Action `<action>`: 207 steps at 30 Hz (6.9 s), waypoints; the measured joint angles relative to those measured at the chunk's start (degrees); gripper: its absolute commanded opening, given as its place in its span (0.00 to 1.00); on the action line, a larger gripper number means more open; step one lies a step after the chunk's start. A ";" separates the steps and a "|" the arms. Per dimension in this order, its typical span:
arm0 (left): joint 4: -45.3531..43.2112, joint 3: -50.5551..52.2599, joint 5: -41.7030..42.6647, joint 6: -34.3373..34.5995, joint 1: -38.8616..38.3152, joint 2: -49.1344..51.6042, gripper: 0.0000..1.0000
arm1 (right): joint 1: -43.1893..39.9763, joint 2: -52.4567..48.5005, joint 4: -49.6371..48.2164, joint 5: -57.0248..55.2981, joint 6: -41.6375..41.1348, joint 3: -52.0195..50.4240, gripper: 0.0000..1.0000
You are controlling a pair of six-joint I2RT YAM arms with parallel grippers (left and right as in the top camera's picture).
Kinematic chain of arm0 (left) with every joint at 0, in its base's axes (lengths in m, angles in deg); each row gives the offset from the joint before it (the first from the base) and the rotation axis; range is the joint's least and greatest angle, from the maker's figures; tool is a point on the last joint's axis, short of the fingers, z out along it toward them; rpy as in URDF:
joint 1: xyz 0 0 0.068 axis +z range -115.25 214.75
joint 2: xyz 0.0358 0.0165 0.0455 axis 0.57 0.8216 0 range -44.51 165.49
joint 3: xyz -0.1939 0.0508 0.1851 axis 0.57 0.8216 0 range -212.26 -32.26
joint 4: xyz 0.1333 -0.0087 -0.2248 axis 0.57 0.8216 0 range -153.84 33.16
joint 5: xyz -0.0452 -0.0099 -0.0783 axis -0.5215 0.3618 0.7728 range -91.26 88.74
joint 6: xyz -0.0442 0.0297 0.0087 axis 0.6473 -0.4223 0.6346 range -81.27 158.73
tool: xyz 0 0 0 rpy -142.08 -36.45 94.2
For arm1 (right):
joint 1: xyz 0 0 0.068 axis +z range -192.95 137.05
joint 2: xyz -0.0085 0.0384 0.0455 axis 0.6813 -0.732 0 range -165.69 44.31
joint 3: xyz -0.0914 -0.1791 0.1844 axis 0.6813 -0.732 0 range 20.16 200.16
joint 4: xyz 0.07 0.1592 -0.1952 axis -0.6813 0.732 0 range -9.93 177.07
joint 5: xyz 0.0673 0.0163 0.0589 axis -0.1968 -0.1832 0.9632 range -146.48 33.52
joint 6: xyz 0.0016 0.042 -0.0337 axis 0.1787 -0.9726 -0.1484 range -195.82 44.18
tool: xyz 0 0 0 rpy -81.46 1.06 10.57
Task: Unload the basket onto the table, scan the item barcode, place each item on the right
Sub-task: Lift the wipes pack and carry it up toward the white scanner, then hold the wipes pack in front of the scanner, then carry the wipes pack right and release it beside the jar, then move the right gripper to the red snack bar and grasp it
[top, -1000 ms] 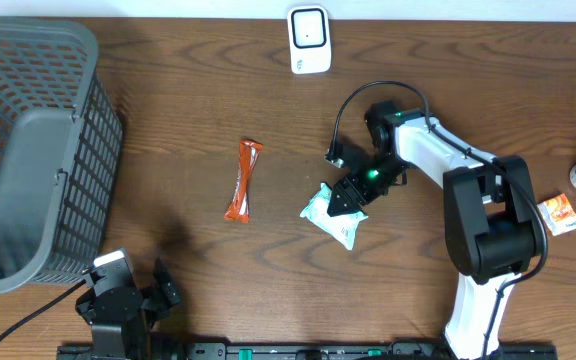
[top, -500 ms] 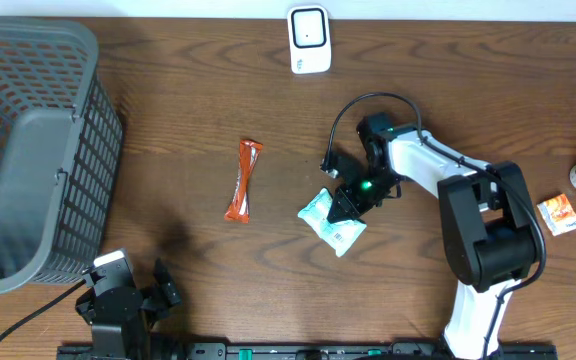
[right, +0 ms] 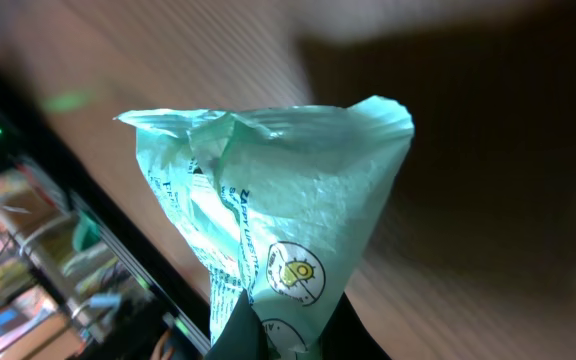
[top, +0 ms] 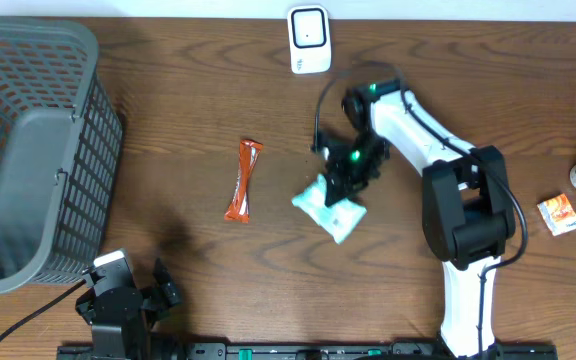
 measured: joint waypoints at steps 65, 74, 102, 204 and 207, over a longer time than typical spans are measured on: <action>0.02 0.04 0.00 0.00 0.00 0.04 0.98 | 5.44 -11.87 -119.82 -48.22 25.70 4.00 0.02; -0.02 0.04 0.00 0.00 0.00 0.07 0.98 | 6.16 -18.45 -118.51 -48.78 28.37 4.11 0.02; -0.02 0.07 0.00 0.00 0.00 0.04 0.98 | 8.26 1.60 -61.70 -52.09 17.97 4.24 0.01; -0.04 0.09 0.00 0.00 0.00 0.07 0.98 | 31.26 -0.92 -39.82 -26.80 -47.04 -2.86 0.01; -0.02 0.09 0.00 0.00 0.00 0.07 0.98 | 31.19 -1.20 -33.83 -29.83 -46.86 -2.12 0.01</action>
